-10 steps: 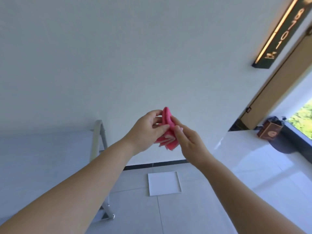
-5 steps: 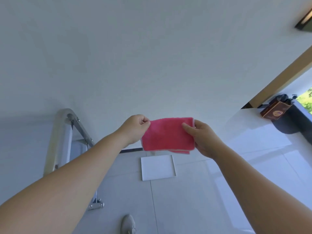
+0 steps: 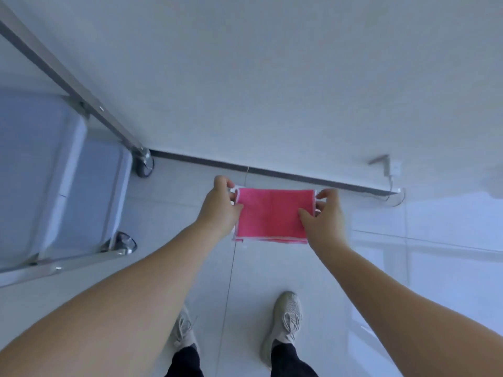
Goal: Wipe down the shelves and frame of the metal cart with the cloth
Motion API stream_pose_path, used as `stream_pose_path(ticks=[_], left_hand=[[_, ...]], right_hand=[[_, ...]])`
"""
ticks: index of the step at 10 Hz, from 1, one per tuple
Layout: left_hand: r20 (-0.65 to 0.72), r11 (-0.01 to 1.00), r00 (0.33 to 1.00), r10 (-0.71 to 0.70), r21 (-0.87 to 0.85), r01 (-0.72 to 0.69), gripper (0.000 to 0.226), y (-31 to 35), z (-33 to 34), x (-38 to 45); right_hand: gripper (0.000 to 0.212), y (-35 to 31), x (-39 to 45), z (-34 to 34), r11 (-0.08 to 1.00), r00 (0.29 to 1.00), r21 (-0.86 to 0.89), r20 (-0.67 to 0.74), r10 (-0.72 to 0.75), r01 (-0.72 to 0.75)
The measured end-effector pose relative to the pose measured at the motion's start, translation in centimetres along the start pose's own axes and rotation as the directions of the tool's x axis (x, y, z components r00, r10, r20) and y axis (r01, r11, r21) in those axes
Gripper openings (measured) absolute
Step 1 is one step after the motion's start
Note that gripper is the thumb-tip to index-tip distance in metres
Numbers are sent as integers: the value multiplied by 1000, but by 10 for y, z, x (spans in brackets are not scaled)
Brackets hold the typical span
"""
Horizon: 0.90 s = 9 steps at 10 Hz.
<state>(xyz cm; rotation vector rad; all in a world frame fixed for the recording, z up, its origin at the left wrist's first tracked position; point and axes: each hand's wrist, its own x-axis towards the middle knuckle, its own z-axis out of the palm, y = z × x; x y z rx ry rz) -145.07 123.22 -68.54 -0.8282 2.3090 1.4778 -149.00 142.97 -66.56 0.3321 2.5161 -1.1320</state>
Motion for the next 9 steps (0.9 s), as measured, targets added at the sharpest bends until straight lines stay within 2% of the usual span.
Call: stream_pose_path(ticks=[1,2,3,4,5,6,7,8,9], left_hand=[[-35,989,997,67,134,-62,19,-78,64,53],[85,973,993,80,212,-96,21,-148,118,102],[257,937,963,84,308,-164,48,-204,162,146],[315,877,942,112,415,-243,58,-239,192,187],[303,835,944,132,479,-270,60,-263,208,222],[347,796,929,130,522,-306,52,-281,223,250],[295,721,951,89,640,-266,46,-296,235,273],[296,751,955,-6,632,-191,52,-311,239,278],[322,590,946,-30,770,-243,67,-313,233,272]], right_hand=[[22,81,48,56,994,998,-102,58,-39,45],[44,156,96,114,972,987,-221,154,-46,80],[58,218,140,161,932,966,-341,257,-29,119],[61,263,178,194,904,963,-406,269,-24,136],[61,291,204,217,893,963,-433,268,0,121],[59,315,221,236,872,954,-463,299,-14,158],[60,329,235,252,811,940,-550,342,0,200],[66,341,248,262,661,935,-717,348,65,221],[67,342,252,254,545,940,-811,323,109,215]])
